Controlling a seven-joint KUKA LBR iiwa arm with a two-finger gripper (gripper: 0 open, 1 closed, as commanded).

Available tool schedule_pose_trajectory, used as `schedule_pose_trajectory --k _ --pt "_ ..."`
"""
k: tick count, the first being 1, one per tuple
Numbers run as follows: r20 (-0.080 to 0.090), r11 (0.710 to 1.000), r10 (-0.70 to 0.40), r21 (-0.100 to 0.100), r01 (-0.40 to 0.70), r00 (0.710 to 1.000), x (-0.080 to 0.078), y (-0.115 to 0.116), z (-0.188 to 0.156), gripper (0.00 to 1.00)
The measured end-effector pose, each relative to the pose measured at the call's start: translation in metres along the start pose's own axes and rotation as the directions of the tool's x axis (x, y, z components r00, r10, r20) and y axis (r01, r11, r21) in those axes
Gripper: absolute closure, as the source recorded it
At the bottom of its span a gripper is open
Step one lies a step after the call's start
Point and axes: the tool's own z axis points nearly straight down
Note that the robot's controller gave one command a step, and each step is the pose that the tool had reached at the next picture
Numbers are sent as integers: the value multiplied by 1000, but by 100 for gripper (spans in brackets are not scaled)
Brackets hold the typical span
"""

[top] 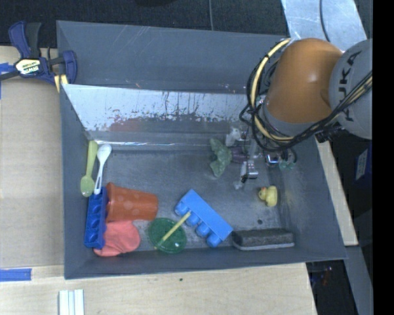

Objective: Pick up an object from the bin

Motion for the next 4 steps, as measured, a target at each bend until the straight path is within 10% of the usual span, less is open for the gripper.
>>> schedule_pose_trajectory --k 1,2,3,4 --pt "7 1000 -1 0 1 1000 -2 0 -3 0" --pt "10 996 85 -1 -85 996 8 69 63 0" --pt "20 985 171 -3 -171 985 -10 53 82 0" --pt "9 996 -86 -2 86 996 82 97 58 100"
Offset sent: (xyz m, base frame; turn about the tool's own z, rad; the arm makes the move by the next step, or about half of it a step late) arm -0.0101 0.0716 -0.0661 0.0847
